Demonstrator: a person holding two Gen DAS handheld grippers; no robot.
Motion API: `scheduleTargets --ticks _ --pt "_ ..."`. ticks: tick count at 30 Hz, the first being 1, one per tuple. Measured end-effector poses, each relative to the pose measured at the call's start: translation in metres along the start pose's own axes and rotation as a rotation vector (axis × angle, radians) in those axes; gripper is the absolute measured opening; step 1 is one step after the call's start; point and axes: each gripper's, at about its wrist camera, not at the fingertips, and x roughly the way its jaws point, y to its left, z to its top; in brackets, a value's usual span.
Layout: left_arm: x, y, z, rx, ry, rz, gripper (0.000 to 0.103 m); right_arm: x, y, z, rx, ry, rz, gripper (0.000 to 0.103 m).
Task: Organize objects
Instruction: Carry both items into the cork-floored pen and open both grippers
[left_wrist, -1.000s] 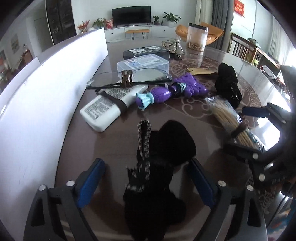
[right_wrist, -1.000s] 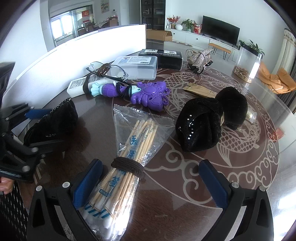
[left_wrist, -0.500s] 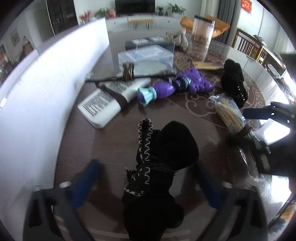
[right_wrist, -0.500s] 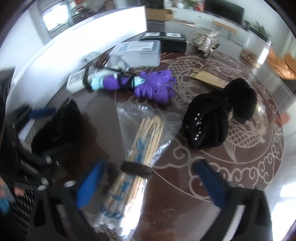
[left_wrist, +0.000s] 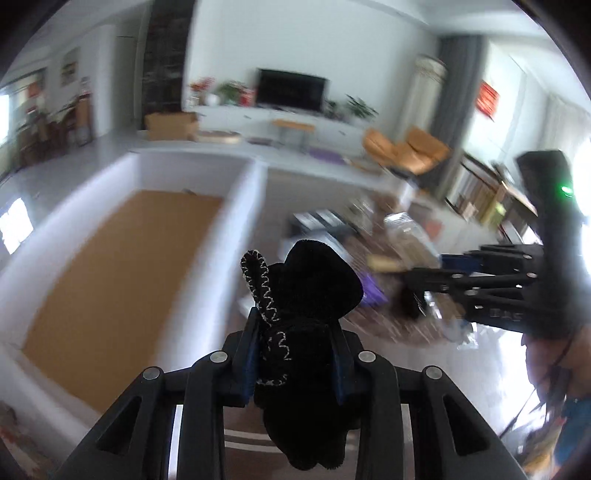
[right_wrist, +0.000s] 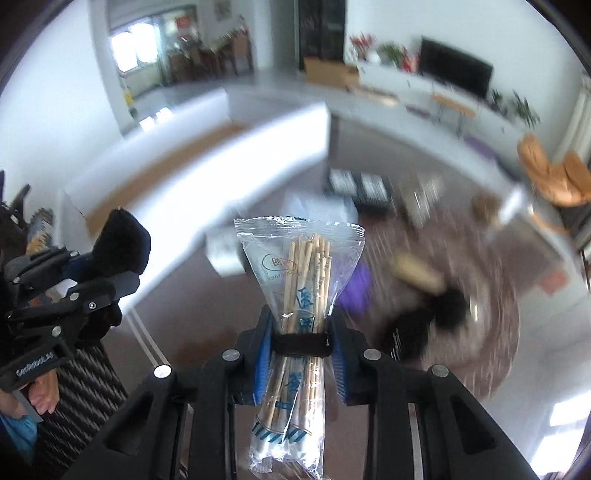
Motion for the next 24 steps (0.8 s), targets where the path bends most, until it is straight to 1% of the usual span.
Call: scheduleTargets --ticks 1,3,5,7,9,11,13,15,16,17,18,19,20,21,22,24 --pt "-0.008 0.021 0.008 -0.029 -0.015 0.045 0.031 -0.006 0.01 0.015 -0.009 -0.028 0.018 0.029" --pt "-0.014 0.054 0.017 -0.076 -0.015 0.111 0.031 -0.013 0.035 0.047 -0.023 -0.084 0.063 0.029" --pt "-0.013 0.092 0.02 -0.149 0.009 0.167 0.031 -0.017 0.063 0.076 -0.037 -0.13 0.12 0.029" --pt "-0.009 0.126 0.018 -0.205 0.042 0.228 0.031 -0.01 0.097 0.105 -0.044 -0.163 0.189 0.029" --pt "-0.003 0.148 0.013 -0.233 0.072 0.271 0.031 0.003 0.121 0.123 -0.045 -0.165 0.236 0.029" --pt "0.003 0.163 0.008 -0.245 0.098 0.297 0.031 0.026 0.148 0.139 -0.052 -0.146 0.266 0.029" --pt "0.011 0.171 0.004 -0.249 0.119 0.304 0.032 0.052 0.173 0.146 -0.075 -0.112 0.268 0.029" --pt "0.017 0.173 -0.002 -0.245 0.138 0.314 0.034 0.078 0.193 0.144 -0.1 -0.069 0.256 0.029" --pt "0.021 0.173 -0.003 -0.243 0.148 0.321 0.042 0.09 0.201 0.143 -0.107 -0.049 0.249 0.03" --pt "0.026 0.172 -0.003 -0.243 0.158 0.332 0.05 0.103 0.207 0.141 -0.106 -0.026 0.247 0.033" --pt "0.029 0.171 -0.004 -0.243 0.165 0.353 0.076 0.115 0.212 0.14 -0.103 -0.001 0.249 0.05" --pt "0.034 0.168 -0.003 -0.241 0.159 0.382 0.09 0.123 0.214 0.139 -0.099 0.016 0.253 0.062" --pt "0.032 0.165 -0.003 -0.234 0.131 0.408 0.09 0.13 0.214 0.138 -0.086 0.027 0.258 0.077" --pt "0.028 0.159 -0.004 -0.226 0.095 0.424 0.09 0.132 0.211 0.138 -0.069 0.018 0.26 0.079" --pt "0.025 0.155 -0.006 -0.222 0.057 0.424 0.09 0.131 0.206 0.137 -0.054 -0.003 0.254 0.079" --pt "0.016 0.147 -0.007 -0.224 0.002 0.405 0.09 0.123 0.19 0.133 -0.038 -0.046 0.238 0.079"
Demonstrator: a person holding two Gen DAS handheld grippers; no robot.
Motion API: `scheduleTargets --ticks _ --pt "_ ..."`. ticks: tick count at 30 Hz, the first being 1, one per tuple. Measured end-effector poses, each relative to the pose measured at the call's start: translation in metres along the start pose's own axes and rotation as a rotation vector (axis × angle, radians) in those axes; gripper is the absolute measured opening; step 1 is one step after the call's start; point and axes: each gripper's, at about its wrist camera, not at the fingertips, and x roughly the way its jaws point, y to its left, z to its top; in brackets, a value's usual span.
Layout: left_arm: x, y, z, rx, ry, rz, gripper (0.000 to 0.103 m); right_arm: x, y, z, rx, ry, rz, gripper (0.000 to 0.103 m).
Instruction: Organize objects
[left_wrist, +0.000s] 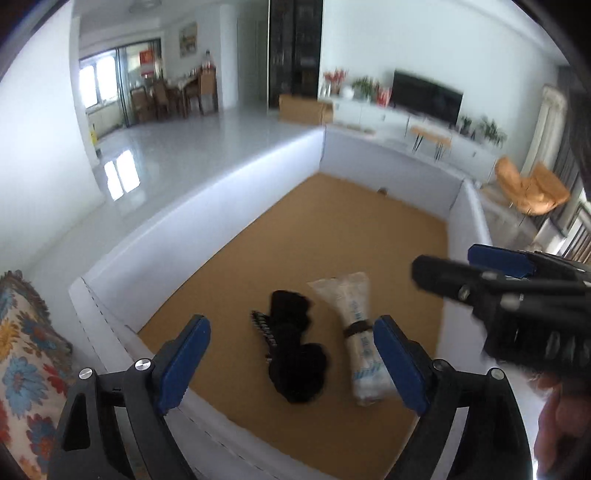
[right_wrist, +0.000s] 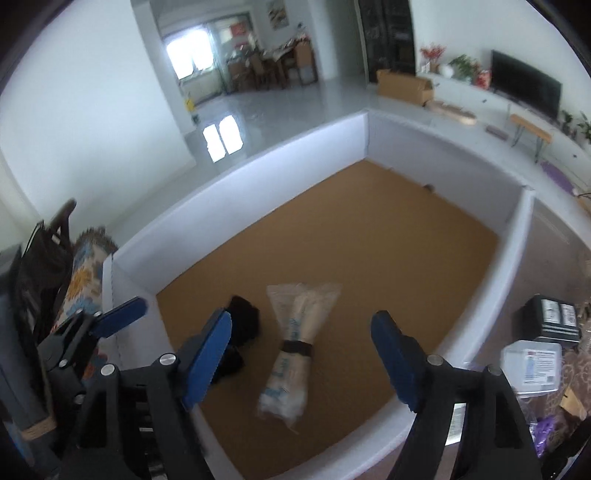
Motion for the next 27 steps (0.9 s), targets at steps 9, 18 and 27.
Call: scheduleTargets --ticks 9,18,27 --pt "-0.085 -0.081 -0.033 0.086 -0.211 -0.301 0.098 -0.109 -0.069 -0.094 -0.054 -0.257 -0.294 0.102" --pt "-0.082 -0.218 -0.111 0.363 -0.085 -0.552 0.1 -0.158 -0.199 -0.26 0.172 -0.08 -0.58 0.102" --pt "-0.039 -0.231 -0.158 0.454 0.052 -0.441 0.1 -0.167 -0.237 -0.302 0.258 -0.04 -0.618 0.102"
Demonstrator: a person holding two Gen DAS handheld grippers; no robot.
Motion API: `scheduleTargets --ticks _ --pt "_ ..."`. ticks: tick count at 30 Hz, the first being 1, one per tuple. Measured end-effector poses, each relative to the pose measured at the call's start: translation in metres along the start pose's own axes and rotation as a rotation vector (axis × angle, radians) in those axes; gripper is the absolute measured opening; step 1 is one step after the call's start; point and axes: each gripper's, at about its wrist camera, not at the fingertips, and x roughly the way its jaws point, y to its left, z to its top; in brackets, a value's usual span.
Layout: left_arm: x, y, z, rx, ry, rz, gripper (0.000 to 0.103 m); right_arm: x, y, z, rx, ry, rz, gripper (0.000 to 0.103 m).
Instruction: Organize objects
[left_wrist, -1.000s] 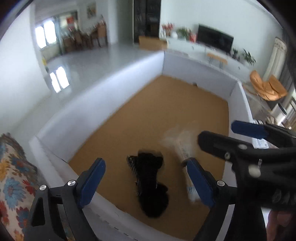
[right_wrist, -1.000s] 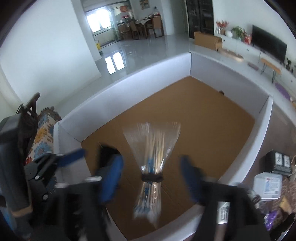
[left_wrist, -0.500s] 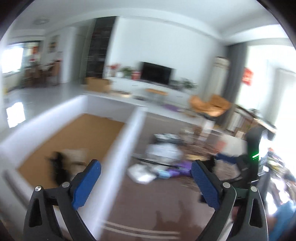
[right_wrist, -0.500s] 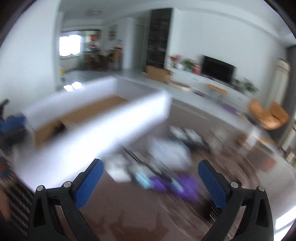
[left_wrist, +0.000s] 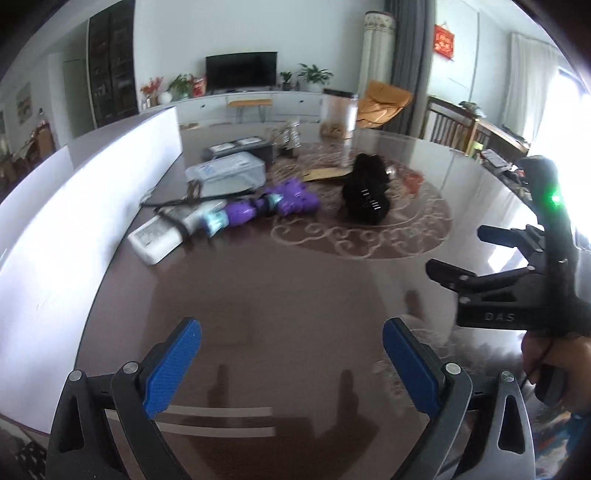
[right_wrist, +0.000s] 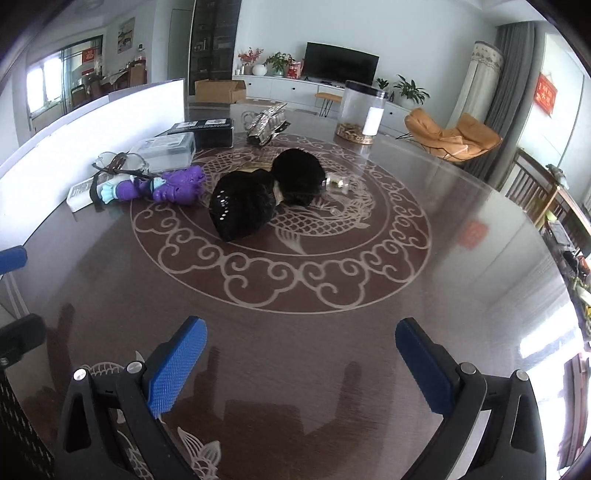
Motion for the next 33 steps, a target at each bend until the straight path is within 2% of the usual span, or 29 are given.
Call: scheduleTargets --ticks 7,14,20,28,33 --pt "0.015 0.026 -0.01 -0.077 0.038 0.032 0.1 0.01 0.021 0.001 -0.056 0.025 0.0 0.102" --pt "0.024 0.035 -0.012 -0.12 0.07 0.044 0.1 0.016 0.015 0.001 -0.033 0.052 0.046 0.103" --pt "0.026 0.033 -0.012 -0.101 0.074 0.068 0.1 0.025 0.004 0.0 0.04 0.091 0.121 0.103" --pt "0.028 0.025 -0.015 -0.05 0.08 0.114 0.1 0.027 0.004 0.0 0.044 0.093 0.126 0.103" --pt "0.028 0.025 -0.015 -0.048 0.075 0.109 0.102 0.027 0.004 0.0 0.047 0.094 0.129 0.103"
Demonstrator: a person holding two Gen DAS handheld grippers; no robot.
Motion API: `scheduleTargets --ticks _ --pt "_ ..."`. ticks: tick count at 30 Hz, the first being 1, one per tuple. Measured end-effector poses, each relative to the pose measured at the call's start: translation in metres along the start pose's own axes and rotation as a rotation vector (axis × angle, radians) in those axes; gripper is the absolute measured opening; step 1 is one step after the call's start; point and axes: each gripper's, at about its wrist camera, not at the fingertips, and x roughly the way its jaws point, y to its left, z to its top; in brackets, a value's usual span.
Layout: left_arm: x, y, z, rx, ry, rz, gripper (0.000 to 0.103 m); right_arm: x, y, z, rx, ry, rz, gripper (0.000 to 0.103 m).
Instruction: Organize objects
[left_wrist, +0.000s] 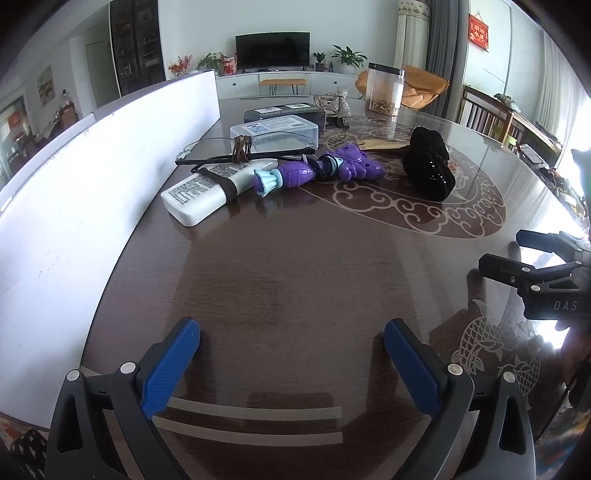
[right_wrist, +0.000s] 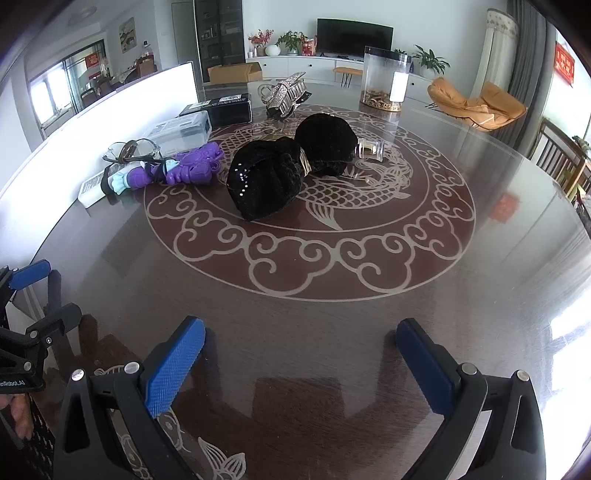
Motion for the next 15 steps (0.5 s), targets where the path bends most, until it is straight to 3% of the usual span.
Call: scheduleTargets --ticks 15 --pt "0.0022 0.0022 -0.0007 -0.005 -0.005 0.001 0.103 0.0001 0.0002 0.0 0.0 0.0 0.001 0.103"
